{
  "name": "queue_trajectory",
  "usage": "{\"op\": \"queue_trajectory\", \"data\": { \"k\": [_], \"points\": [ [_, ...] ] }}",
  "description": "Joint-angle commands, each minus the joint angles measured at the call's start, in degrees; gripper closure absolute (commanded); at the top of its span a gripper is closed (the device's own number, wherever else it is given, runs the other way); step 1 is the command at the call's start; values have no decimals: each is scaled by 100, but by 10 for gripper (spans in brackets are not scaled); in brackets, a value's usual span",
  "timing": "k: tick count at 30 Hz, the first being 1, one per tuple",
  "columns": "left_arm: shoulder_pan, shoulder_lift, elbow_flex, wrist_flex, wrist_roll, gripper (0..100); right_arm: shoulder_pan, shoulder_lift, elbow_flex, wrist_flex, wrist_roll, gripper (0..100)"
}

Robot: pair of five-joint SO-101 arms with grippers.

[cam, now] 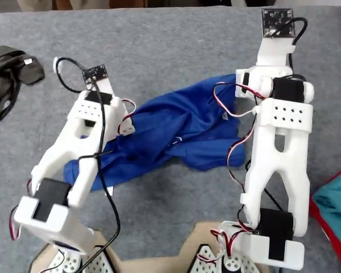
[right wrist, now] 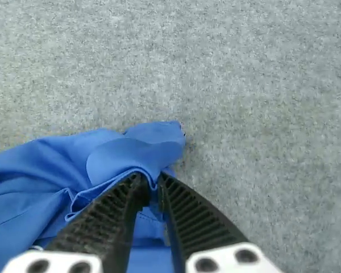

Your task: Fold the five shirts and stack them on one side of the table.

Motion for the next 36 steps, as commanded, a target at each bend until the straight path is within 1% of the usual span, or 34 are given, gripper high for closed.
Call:
{"op": "queue_trajectory", "data": {
  "k": [1,6,11,12,14,15,16,21,25,30,36],
  "points": [
    [44,338,-607,-35,123,875,-84,-356,154,-352,-35,993],
    [-141,866,-870,-26,141,875,-84,-330,198,-448,-35,993],
    [-220,910,-862,-26,123,878,-84,-321,180,-448,-26,993],
    [-229,910,-888,-26,123,896,-84,-321,180,-448,-26,993],
    [-211,901,-905,-26,105,976,-84,-321,180,-448,-26,993],
    [-193,901,-914,-26,105,987,-84,-321,189,-448,-26,993],
    [-185,901,-941,35,123,975,-84,-321,198,-448,-26,993],
    [-220,901,-1503,668,141,981,-75,-356,198,-413,-26,993],
    [-220,901,-2391,1213,97,981,-75,-356,198,-404,-26,993],
    [-185,910,-4202,2101,-132,981,-75,-365,180,-404,-35,993],
    [-519,945,-6277,2980,-132,981,-75,-523,4,-457,-35,993]
  ]
}}
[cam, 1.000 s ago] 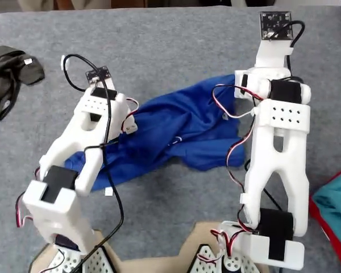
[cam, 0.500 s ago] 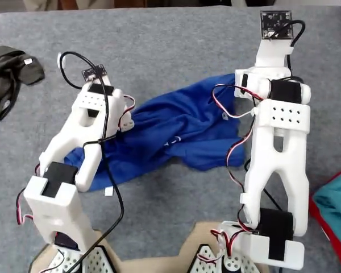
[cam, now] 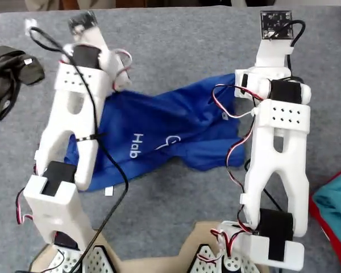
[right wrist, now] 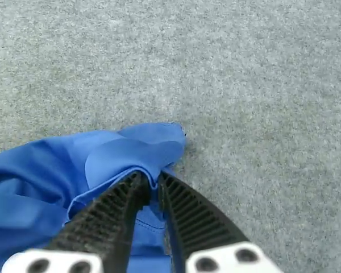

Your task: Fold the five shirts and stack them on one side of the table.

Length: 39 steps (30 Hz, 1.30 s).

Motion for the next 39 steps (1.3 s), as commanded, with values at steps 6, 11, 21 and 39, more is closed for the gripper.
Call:
{"op": "queue_trajectory", "data": {
  "k": [6,11,21,39],
  "points": [
    [-484,-66,-2101,923,-264,981,-75,-787,-242,-26,0,991],
    [-448,-92,-1855,932,-369,981,-84,-857,-48,818,396,935],
    [-475,-48,-1802,932,-369,981,189,-866,567,1415,738,758],
    [-484,-40,-1793,932,-369,981,-286,831,-127,1600,404,895]
  ]
}}
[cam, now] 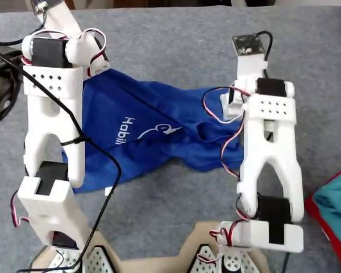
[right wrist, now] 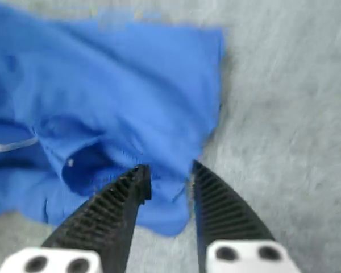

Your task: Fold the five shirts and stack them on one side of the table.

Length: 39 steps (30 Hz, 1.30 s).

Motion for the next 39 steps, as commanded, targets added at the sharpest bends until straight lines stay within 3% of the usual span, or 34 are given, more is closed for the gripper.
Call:
{"op": "queue_trajectory", "data": {
  "k": [1,8,21,39],
  "points": [
    [-53,-31,-44,62,-35,981,48,101,-286,202,-53,895],
    [-53,-22,-44,62,-35,981,567,558,-75,141,-607,893],
    [-53,75,-44,62,-35,981,462,1851,-75,-211,-1178,893],
    [-53,286,-97,62,-35,981,453,2475,-136,-492,-1178,897]
  ]
}}
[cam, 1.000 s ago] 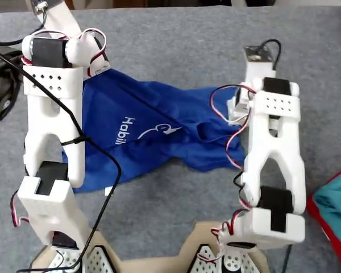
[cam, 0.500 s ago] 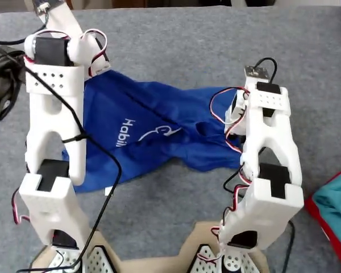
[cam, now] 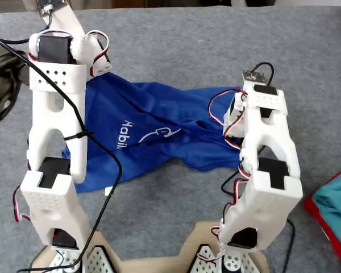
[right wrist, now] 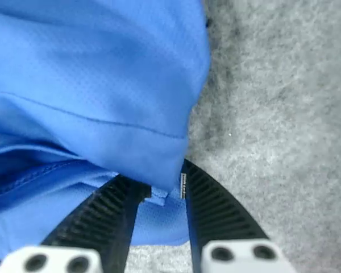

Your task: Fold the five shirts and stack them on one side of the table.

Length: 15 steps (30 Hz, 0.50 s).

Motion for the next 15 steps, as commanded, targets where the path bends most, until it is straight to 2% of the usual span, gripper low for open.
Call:
{"op": "queue_trajectory", "data": {
  "k": [1,7,15],
  "points": [
    [-53,-57,-97,62,-35,981,-4,101,-171,-105,-44,897],
    [-53,-57,-97,62,-35,981,-4,57,-321,-88,-44,950],
    [-53,-57,-97,62,-35,981,22,-259,-303,-9,-44,951]
  ]
}}
